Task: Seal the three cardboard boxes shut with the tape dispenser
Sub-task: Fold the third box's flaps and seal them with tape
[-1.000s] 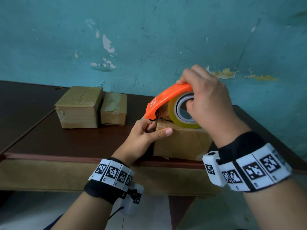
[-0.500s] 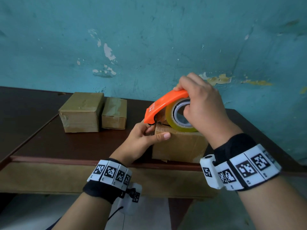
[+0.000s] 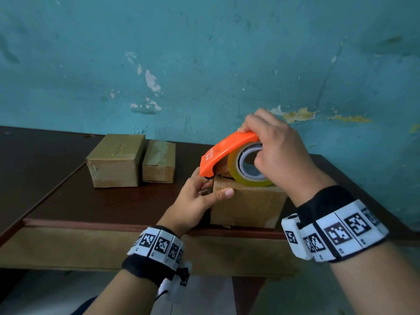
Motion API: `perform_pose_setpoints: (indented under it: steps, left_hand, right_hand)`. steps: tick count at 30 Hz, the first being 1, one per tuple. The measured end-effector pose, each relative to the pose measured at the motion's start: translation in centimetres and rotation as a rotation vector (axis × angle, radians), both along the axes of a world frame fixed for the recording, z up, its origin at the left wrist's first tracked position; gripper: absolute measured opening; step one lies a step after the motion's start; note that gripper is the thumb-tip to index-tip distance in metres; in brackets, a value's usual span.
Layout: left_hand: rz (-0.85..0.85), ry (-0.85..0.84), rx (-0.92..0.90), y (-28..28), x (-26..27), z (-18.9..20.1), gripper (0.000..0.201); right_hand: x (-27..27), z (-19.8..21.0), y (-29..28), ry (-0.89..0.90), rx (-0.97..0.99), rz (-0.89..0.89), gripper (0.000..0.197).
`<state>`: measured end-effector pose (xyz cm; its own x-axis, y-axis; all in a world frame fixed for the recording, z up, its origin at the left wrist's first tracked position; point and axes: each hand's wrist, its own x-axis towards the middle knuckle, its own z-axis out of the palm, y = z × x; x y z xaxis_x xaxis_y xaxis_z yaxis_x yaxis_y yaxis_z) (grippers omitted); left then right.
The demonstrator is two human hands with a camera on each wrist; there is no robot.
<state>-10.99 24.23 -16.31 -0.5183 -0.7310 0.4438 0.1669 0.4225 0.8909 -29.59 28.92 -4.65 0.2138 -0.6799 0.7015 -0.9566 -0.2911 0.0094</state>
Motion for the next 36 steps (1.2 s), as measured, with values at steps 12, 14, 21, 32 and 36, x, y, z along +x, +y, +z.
perform_pose_setpoints:
  steps: [12,14,21,32,36]
  left_hand:
    - [0.087,0.002,-0.09,0.5,-0.3,0.2,0.057]
    - [0.086,-0.002,-0.106,0.5,-0.3,0.1,0.054]
    - [0.099,-0.019,-0.107,-0.3,-0.2,-0.9,0.031]
    - [0.104,-0.055,-0.125,-1.6,-0.2,-2.1,0.062]
    - [0.11,-0.04,-0.143,-1.5,-0.2,-2.1,0.046]
  right_hand:
    - [-1.2,0.5,0.5,0.004,0.011,0.074,0.048]
    - [-1.7,0.9,0.1,-0.033,0.032,0.093,0.051]
    - [-2.2,0.9,0.7,-0.02,0.07,0.08,0.05]
    - [-5.0,0.6,2.0,-0.038,-0.008,0.034,0.057]
    - [-7.4,0.1,2.8,-0.007,-0.071,-0.032,0.057]
